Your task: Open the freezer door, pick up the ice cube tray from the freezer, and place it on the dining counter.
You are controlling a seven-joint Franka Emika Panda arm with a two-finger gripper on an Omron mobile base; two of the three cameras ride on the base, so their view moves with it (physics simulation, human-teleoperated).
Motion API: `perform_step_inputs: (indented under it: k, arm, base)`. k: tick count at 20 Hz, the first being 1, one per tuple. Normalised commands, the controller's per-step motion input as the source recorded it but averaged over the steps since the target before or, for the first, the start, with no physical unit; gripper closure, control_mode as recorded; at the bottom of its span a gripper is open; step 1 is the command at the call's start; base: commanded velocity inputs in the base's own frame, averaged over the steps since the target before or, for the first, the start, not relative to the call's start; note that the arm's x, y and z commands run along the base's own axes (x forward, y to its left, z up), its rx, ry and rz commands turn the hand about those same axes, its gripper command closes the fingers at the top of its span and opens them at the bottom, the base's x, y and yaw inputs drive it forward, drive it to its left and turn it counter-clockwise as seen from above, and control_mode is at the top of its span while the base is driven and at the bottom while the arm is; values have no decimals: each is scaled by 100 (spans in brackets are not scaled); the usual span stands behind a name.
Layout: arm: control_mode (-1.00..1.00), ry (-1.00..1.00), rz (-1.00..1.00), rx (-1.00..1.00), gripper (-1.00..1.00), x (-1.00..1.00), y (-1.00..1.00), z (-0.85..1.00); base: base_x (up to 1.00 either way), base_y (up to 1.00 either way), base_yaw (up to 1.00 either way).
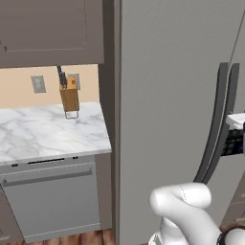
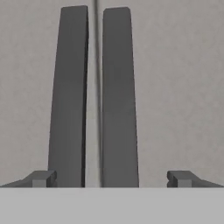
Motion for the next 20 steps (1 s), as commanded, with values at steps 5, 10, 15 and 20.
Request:
perform_step_inputs:
  k: [5, 10, 15, 20]
  arm:
    - [-100, 0, 0, 1, -100, 10, -28, 0]
    - [-100, 0, 0, 0, -100, 0, -12, 0]
    - [-100, 0, 0, 0, -100, 0, 0, 0]
    - [-100, 0, 0, 0, -100, 0, 17, 0]
  base:
    - [0, 0, 0]
    - [0, 0, 0]
    - [0, 0, 0]
    - [0, 0, 0]
